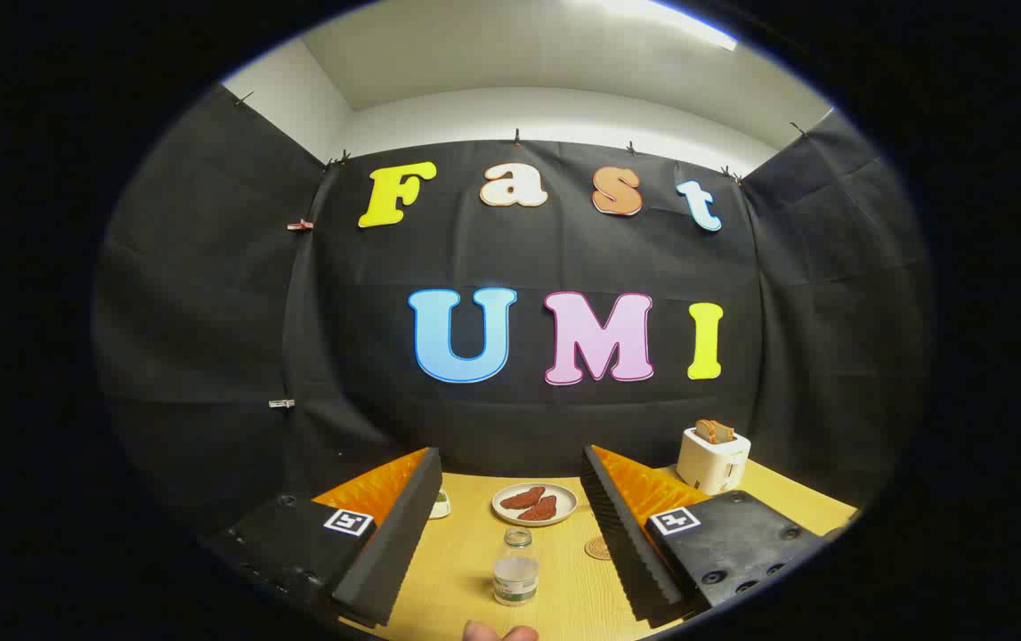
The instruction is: Take the bottle from table, then pour the juice into the cup, finally place the bottle on the coaster
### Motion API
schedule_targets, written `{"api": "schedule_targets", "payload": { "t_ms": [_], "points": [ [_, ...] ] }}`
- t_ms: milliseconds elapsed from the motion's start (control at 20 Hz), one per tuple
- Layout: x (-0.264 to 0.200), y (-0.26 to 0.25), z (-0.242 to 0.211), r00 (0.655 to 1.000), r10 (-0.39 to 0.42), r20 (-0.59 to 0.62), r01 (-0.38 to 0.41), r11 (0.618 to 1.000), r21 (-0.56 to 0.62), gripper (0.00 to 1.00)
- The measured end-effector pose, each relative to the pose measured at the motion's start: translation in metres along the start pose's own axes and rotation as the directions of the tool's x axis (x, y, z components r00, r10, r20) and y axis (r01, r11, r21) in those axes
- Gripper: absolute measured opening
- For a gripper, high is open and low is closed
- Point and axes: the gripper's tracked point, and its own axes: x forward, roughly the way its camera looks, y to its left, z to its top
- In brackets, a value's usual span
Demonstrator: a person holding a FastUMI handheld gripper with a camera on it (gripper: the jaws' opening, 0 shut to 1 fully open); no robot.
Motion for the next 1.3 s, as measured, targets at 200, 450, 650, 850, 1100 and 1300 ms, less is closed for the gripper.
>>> {"api": "schedule_targets", "payload": {
  "t_ms": [200,450,650,850,1100,1300],
  "points": [
    [0.003,0.002,-0.004,1.0,0.003,-0.009,-0.003,1.0,-0.011,0.96],
    [0.011,0.004,-0.006,1.0,0.0,-0.009,0.0,1.0,-0.01,0.96],
    [0.013,0.011,-0.007,1.0,0.009,-0.005,-0.009,1.0,-0.008,0.96],
    [0.011,0.015,-0.008,1.0,0.012,0.0,-0.012,1.0,-0.004,0.96],
    [0.007,0.022,-0.009,1.0,0.017,0.026,-0.018,1.0,0.005,0.96],
    [0.004,0.019,-0.018,0.999,-0.002,0.043,0.002,1.0,0.003,0.96]
  ]
}}
